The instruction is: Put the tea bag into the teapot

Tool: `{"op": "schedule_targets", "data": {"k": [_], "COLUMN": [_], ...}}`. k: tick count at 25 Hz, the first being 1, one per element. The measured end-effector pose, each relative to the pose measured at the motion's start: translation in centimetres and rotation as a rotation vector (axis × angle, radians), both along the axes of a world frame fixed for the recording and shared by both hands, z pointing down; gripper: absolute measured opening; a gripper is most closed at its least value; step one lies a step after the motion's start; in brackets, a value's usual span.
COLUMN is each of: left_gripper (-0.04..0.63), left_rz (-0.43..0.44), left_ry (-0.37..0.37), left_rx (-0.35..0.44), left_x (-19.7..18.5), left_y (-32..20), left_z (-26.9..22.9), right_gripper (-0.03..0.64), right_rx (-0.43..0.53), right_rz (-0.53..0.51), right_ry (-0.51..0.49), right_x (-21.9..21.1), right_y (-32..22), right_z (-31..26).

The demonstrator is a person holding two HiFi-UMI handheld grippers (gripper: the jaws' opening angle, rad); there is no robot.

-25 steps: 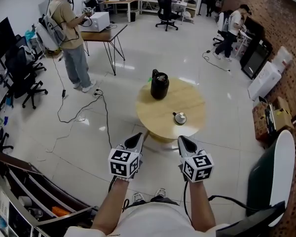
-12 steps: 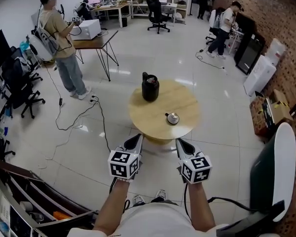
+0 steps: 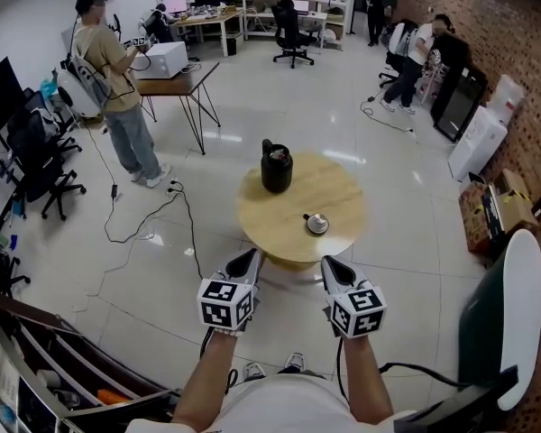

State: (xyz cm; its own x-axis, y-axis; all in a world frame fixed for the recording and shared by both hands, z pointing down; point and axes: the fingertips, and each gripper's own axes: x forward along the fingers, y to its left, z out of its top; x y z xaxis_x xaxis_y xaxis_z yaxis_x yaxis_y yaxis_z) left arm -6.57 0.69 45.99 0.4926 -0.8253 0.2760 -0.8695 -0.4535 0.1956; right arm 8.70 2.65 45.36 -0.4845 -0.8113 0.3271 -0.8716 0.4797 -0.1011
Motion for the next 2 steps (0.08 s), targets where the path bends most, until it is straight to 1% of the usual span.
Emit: {"op": "schedule_targets", "data": {"k": [2], "left_gripper": [0.012], "left_rz": [0.001], "left_ry": [0.001], "left_rx": [0.002], "left_x": [0.42], "left_y": [-0.22], "left_z": [-0.28], "right_gripper": [0.000], "right_rx": [0.001], "right_rz": [0.000], "right_ry": [0.000], "right_x": [0.33], "right_y": [-0.18], "right_z": [-0.20]}}
